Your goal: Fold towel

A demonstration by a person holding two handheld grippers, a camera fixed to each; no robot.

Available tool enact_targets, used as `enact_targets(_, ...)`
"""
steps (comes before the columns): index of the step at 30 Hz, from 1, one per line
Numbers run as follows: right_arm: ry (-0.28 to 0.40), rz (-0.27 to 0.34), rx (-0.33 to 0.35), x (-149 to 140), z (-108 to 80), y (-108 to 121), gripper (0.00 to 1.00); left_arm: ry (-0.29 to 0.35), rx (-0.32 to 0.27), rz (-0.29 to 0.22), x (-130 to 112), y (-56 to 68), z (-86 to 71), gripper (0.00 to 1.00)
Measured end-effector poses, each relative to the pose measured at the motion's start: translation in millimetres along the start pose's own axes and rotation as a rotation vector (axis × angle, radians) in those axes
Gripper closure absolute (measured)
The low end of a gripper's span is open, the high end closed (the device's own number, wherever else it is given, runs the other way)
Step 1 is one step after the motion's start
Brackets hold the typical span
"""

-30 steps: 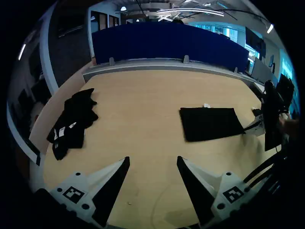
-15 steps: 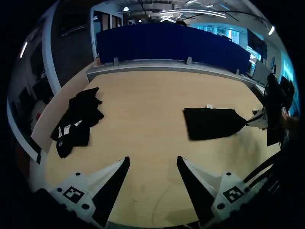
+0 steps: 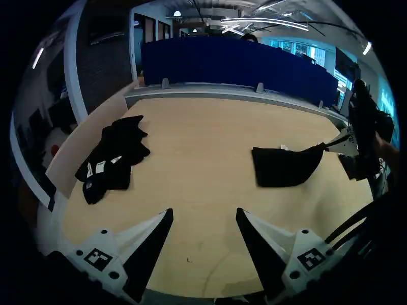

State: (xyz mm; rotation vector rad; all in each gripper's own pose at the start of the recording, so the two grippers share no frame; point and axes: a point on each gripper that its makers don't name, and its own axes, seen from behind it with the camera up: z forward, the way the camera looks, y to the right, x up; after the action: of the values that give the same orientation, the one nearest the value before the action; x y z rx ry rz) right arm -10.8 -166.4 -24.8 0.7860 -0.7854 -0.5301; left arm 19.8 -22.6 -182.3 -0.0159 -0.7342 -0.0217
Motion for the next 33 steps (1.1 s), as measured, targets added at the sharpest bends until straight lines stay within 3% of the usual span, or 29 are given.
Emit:
enact_targets(14,-0.012,-0.157,0.045,45.9,23.3,-20.6,0.95,0.02,0.023,-0.047,-5.5,-18.8,-21.7,0.08)
enact_targets(21,-0.01,-0.245,0.114,75.0,53.0,-58.3,0.95,0.035,0.05,-0.07,-6.2,-29.3,-31.2,0.09)
enact_targets(27,-0.013,-0.257,0.185,80.6,93.8,-104.0,0.95,0.036,0.067,-0.097,-11.2,-34.1,-36.3,0.09)
enact_targets(33,-0.031,-0.21,0.247,67.6,128.8,-140.2,0.95,0.03,0.067,-0.114,-19.3,-32.6,-37.3,0.09)
